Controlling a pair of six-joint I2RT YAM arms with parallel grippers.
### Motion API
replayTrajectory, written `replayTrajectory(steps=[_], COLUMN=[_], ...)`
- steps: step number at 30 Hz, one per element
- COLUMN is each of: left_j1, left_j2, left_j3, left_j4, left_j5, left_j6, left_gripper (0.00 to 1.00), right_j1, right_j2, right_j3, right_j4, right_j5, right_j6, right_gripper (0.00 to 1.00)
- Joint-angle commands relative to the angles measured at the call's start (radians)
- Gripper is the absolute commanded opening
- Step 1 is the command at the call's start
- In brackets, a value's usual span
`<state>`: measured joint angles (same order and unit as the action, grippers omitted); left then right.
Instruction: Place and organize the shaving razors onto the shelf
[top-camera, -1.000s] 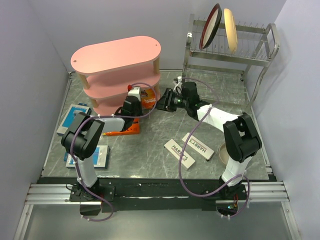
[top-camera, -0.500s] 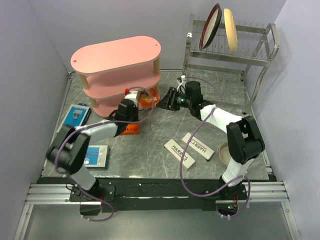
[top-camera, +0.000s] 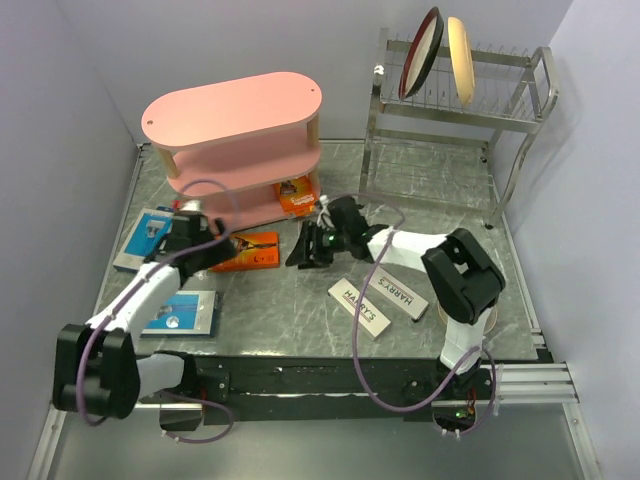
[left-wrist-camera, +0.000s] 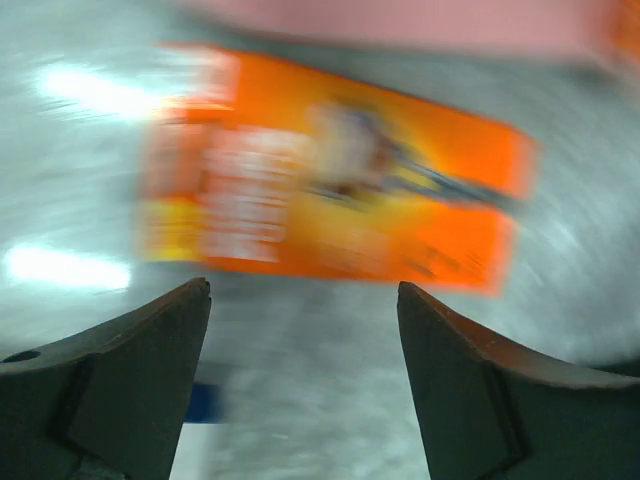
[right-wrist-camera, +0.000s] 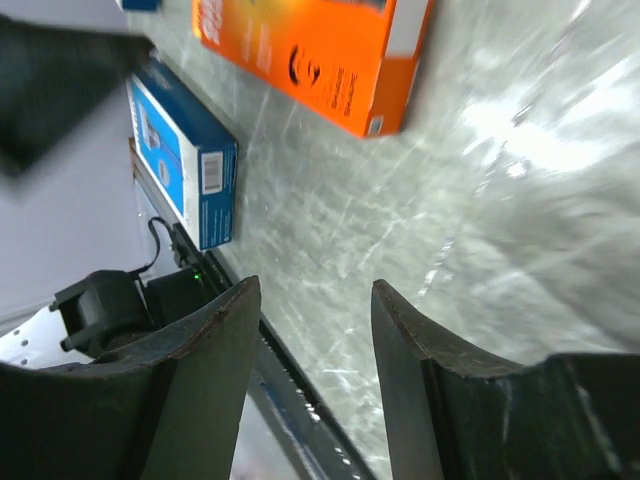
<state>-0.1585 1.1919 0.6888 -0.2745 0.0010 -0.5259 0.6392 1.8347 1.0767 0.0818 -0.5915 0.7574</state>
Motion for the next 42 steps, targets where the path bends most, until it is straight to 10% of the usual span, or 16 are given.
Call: replayTrajectory(steps=[1,26,35,42], left_j1=[0.172,0.392,0.389,0.256], left_j2=[0.008,0.293,0.203,0.059], left_j3=[-0.008,-0.118,-0.144,-0.106], left_j4=[-0.074,0.330,0.234,-0.046], left_j5=[0.037,0.373,0.427,0.269], left_j6=[-0.117,-0.215,-0.316,-0.546], left_gripper=[0.79,0.35,0.02,0.01], right_j1=[0.056,0.076,0.077,0.091], right_j2=[0.006,-0.032,-0.006,-0.017], right_j3=[0.057,-0.020,-0.058,-0.173], right_j4=[0.079,0.049,0.058,0.201], right_j5=[0.027,0.122,0.137,0.127], right_j6=[0.088,0.092,0.244,0.449], right_gripper=[0.56,0.59,0.68,0.70])
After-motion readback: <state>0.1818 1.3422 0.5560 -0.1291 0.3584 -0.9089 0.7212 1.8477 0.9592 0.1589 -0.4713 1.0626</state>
